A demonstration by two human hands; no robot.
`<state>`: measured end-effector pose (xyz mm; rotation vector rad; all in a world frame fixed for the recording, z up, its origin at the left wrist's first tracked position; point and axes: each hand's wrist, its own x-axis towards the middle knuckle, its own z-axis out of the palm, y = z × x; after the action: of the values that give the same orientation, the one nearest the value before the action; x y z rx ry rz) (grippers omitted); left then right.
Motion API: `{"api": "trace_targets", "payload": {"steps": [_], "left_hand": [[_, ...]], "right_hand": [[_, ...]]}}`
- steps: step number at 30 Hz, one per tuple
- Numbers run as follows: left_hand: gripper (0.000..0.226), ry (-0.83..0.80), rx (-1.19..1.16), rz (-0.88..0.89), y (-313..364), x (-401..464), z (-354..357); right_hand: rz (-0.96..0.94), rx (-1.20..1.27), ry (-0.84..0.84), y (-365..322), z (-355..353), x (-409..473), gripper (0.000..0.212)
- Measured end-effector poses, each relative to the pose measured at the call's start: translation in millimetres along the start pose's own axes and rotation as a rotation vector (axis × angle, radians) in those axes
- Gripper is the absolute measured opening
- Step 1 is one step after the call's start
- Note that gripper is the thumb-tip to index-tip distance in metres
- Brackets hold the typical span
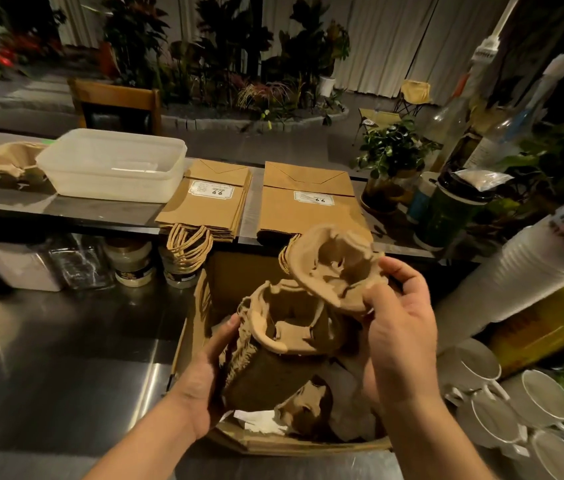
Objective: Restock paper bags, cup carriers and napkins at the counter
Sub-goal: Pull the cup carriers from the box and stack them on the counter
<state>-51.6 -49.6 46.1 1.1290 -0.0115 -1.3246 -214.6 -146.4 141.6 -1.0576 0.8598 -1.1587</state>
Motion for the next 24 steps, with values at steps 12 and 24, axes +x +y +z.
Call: {"api": "trace_targets", "payload": {"steps": [12,24], "left_hand": [[0.049,-0.008,0.035,0.145,-5.0,-0.1,-5.7],[0.054,-0.058,0.064,0.155,-1.0,4.5,-12.0]], "right_hand": [[0.052,-0.841,-0.231,13.8,-0.7,9.3,0.035],[0.105,-0.881,-0.322,25.8,-2.6,14.2,0.031]]}}
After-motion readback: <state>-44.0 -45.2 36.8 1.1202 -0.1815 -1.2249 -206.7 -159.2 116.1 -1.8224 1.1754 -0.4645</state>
